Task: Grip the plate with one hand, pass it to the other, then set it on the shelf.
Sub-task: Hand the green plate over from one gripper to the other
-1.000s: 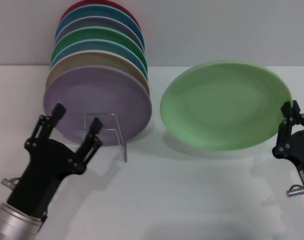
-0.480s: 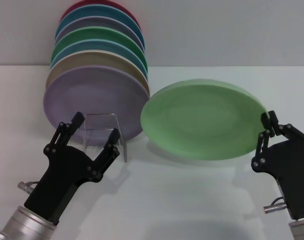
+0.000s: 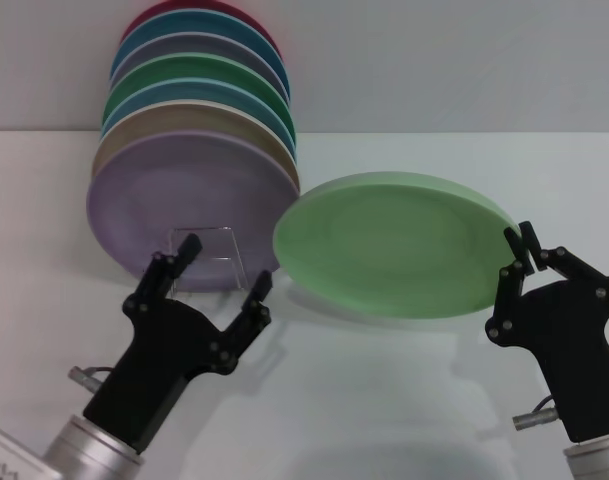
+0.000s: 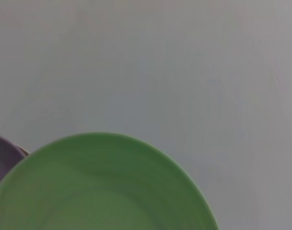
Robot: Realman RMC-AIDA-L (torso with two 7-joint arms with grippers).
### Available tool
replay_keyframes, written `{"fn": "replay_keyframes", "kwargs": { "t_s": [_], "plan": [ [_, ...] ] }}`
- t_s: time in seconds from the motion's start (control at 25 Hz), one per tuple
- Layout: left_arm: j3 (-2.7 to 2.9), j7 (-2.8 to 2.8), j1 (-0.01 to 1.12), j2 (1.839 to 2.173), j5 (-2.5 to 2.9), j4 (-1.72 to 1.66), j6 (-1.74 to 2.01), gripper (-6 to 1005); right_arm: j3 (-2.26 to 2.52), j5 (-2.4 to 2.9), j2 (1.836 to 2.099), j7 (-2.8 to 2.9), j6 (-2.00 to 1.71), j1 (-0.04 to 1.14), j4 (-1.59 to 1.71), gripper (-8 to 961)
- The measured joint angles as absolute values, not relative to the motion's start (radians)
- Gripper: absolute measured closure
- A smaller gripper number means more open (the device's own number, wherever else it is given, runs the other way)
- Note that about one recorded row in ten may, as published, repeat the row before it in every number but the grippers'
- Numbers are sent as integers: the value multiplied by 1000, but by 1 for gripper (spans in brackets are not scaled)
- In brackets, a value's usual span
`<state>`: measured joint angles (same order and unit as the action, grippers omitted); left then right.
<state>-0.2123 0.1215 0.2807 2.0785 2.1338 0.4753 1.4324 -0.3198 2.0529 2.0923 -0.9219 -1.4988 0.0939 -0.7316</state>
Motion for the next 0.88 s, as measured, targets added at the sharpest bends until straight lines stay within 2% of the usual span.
{"fn": "replay_keyframes", "kwargs": {
  "t_s": [0.88],
  "plan": [
    [-253, 44, 328, 2075, 2126, 481, 1375, 201, -290, 2052, 2090, -899, -1461, 138, -761, 895]
  ]
}}
